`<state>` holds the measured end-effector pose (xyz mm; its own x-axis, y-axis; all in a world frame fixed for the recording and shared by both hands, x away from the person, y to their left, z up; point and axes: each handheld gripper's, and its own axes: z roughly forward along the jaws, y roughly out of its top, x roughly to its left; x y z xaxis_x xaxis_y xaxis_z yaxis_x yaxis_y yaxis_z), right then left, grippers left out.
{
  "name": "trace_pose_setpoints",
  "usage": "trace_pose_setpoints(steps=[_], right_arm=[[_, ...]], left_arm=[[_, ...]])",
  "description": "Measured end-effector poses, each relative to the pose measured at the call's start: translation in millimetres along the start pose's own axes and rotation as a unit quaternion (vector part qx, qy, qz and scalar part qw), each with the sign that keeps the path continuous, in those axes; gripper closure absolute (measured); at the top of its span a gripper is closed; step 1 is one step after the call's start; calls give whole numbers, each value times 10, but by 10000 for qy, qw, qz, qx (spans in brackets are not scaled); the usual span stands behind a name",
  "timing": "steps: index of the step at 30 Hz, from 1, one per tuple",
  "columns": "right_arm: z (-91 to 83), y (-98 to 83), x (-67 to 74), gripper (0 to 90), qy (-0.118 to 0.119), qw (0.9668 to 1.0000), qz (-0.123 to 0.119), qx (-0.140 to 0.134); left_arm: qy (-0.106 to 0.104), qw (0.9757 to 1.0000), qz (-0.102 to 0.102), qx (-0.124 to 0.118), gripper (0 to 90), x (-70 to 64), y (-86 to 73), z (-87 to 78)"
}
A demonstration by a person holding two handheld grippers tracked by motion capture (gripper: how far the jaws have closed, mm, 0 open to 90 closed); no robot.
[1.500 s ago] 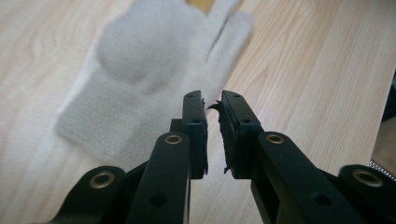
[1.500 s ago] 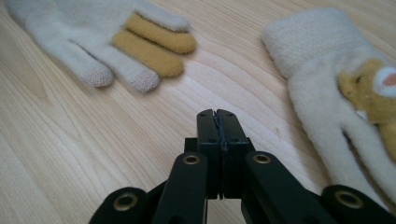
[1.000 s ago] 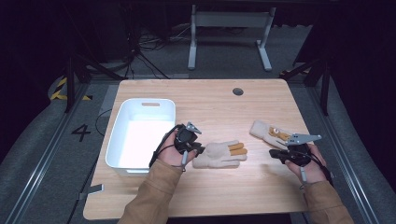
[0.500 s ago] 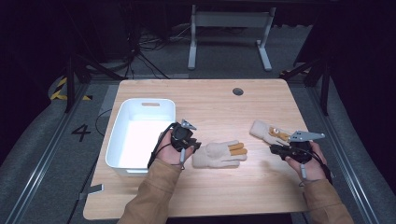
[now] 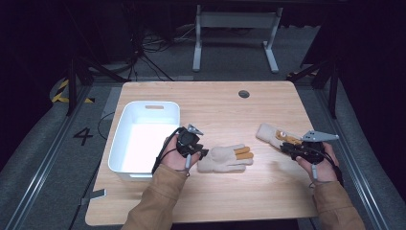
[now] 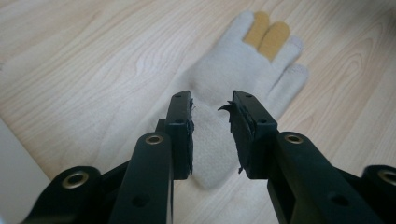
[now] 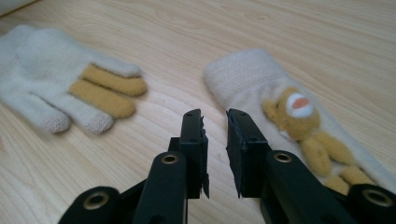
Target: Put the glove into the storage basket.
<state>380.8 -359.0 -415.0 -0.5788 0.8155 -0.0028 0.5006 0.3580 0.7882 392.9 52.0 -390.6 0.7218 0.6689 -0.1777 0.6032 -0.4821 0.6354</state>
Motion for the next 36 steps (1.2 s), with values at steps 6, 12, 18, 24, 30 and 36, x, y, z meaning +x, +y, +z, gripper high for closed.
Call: trace_pose_setpoints(steps=[6, 12, 18, 24, 30, 36], right_arm=[[65, 51, -102, 671, -113, 9999, -20, -105], [162, 101, -164, 623, -184, 9998, -64, -99], [299, 124, -253, 585, -328, 9994, -32, 61], [379, 121, -344, 569, -513, 9986, 10, 115], [445, 103, -421, 558, -631, 9978, -19, 195], [550, 65, -485, 550, -690, 9971, -33, 313]], left_arm=[[22, 10000, -23, -2, 680, -18, -74, -75], [-78, 9999, -117, -17, 663, -48, -159, -179], [-89, 9999, -59, -14, 645, -102, -226, -247], [-40, 9999, -119, -7, 632, -102, -274, -276], [33, 9999, -169, 14, 629, -92, -320, -301], [66, 9998, -189, 25, 626, -92, -350, -317]])
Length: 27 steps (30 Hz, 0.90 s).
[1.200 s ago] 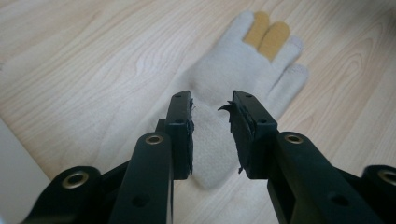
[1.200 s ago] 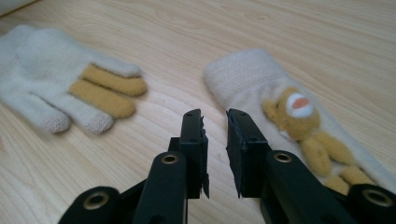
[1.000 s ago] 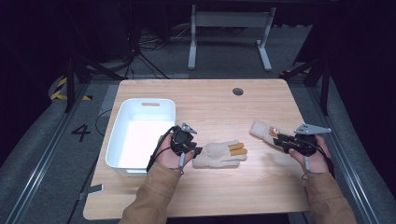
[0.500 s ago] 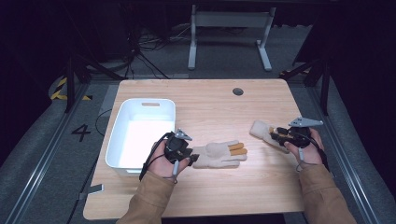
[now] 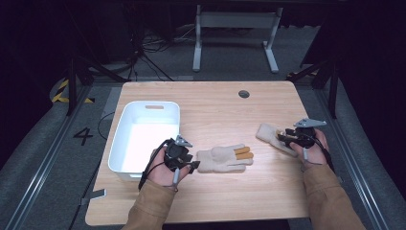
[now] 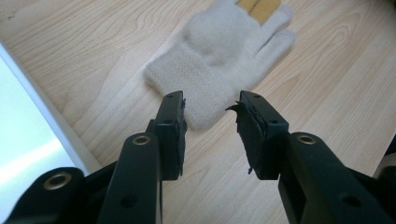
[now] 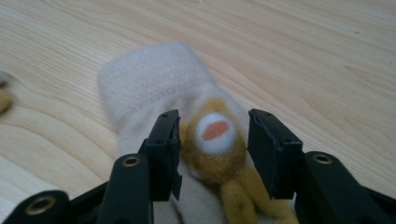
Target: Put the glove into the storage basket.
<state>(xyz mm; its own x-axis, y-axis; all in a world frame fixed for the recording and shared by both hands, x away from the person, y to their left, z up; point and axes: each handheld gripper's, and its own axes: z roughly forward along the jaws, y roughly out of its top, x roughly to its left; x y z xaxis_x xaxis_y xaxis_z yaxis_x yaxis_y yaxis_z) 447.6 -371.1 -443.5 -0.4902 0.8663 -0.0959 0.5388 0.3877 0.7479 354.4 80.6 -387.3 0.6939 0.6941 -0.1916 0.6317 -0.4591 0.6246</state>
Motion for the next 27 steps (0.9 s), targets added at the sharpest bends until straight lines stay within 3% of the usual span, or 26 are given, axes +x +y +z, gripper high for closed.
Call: trace_pose_setpoints(steps=[3, 11, 17, 27], right_arm=[[67, -31, -12, 566, -74, 9998, -122, 166], [64, -61, -16, 672, -10, 9996, -212, 183], [22, -40, -6, 702, -51, 9994, -297, 183], [-222, 56, 0, 708, -8, 9992, -349, -174]], left_arm=[[0, 10000, -8, 16, 626, -2, -6, 9], [-50, 10000, 42, 44, 623, -7, 3, 38], [-48, 10000, 41, 50, 624, 8, 4, 52], [-101, 9999, 37, 1, 625, 16, 23, 52]])
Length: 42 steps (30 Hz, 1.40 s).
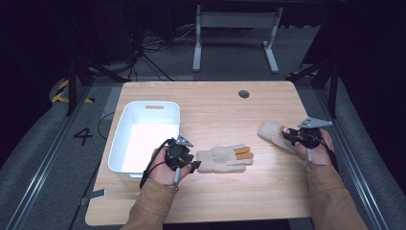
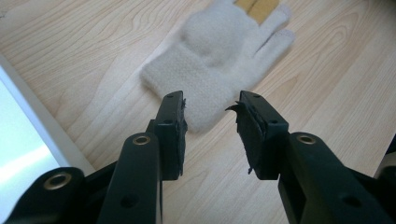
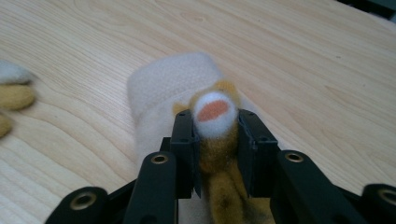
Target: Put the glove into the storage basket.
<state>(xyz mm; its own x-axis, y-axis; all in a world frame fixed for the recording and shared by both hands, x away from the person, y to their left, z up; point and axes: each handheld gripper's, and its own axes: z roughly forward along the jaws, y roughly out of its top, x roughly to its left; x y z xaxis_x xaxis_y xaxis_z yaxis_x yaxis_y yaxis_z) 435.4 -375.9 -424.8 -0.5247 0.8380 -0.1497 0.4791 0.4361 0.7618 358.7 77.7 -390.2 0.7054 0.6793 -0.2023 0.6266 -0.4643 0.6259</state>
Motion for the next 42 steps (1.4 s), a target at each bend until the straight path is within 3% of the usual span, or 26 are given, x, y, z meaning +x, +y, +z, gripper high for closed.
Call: trace_pose_setpoints(steps=[15, 30, 42], right_arm=[[-319, 147, 66, 710, 102, 9986, -203, -470], [-513, 300, 200, 710, 676, 9929, -416, -880], [-520, 449, 366, 710, 1062, 9868, -713, -995]], left_arm=[[-74, 9999, 96, -41, 620, -16, 68, 30], [-183, 9995, 259, -59, 609, -70, 108, 36], [-165, 9995, 265, -56, 608, -76, 59, 1]])
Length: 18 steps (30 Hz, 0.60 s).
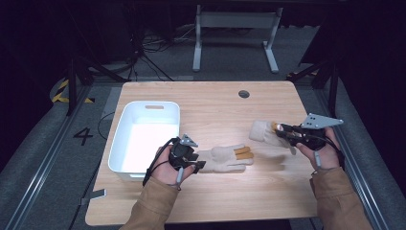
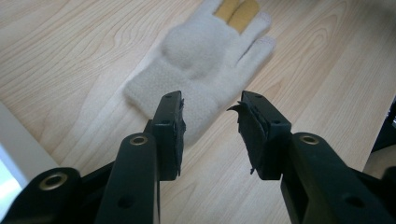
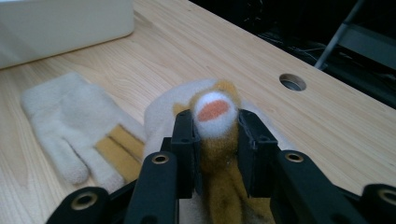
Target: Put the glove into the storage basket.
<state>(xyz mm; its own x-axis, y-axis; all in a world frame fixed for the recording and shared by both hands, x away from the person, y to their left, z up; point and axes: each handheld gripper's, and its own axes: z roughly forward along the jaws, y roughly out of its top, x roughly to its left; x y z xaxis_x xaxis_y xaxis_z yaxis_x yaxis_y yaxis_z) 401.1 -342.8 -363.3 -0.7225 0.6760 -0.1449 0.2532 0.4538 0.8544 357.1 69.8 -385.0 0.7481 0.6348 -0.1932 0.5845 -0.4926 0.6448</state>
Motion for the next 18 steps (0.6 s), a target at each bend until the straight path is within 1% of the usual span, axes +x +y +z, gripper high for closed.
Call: trace_pose_setpoints(steps=[1, 7, 8, 9, 10, 15, 18], right_arm=[[11, 18, 13, 710, 43, 10000, -14, -3], [113, 135, 90, 710, 298, 9994, -162, -60], [113, 135, 90, 710, 298, 9994, -162, -60], [161, 176, 122, 710, 396, 9989, -219, -79], [182, 194, 134, 710, 432, 9987, -261, -83], [283, 277, 210, 710, 665, 9971, -334, -128], [348, 316, 261, 710, 793, 9960, -391, -140]], left_arm=[[29, 10000, -4, 13, 609, -2, -13, -11], [17, 10000, -22, -24, 606, -17, -98, -66], [17, 10000, -22, -24, 606, -17, -98, -66], [9, 10000, -5, -11, 606, -16, -107, -76], [7, 10000, -27, -36, 606, -21, -119, -82], [24, 10000, -33, -4, 605, -34, -167, -119], [10, 10000, -54, -24, 606, -34, -179, -132]])
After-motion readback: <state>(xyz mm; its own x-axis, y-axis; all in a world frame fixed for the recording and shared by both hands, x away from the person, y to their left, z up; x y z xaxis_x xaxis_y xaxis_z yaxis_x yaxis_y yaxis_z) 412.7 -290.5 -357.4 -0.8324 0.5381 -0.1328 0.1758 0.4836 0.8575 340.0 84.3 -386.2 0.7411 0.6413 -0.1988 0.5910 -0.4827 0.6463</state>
